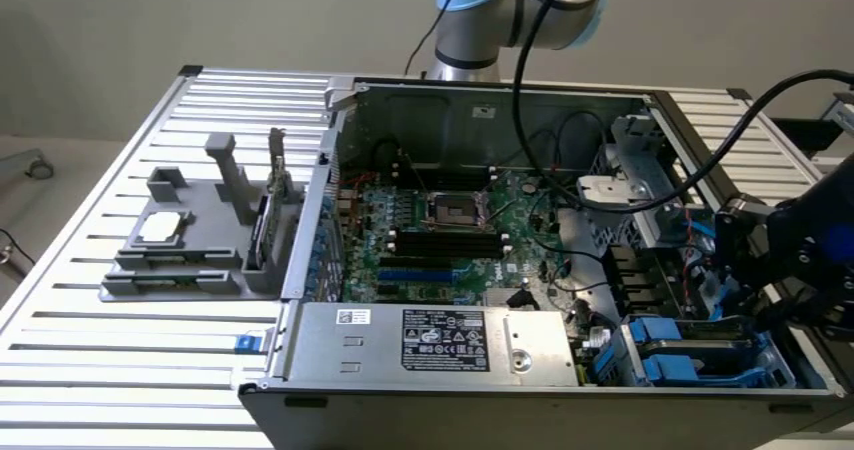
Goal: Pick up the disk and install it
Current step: 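Insert the first disk wire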
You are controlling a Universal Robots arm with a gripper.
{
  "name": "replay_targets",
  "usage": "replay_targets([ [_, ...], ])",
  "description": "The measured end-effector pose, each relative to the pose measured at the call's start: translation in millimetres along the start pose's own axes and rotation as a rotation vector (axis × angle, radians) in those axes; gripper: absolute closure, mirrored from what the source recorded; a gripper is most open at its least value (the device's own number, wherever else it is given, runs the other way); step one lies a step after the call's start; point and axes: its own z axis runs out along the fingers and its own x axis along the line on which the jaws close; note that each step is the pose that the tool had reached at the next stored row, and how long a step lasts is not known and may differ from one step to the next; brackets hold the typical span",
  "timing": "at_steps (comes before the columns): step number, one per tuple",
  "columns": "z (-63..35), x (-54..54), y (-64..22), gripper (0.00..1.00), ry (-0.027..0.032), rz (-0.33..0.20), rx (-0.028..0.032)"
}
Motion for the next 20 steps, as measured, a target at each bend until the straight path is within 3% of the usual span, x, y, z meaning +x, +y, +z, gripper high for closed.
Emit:
replay_targets([
  [8, 3.1, -3.6, 5.4, 0.67, -0.0064, 0.038, -0.0021],
  [20, 3.6, -2.7, 6.1, 0.69, -0.0079, 0.048, -0.0024],
])
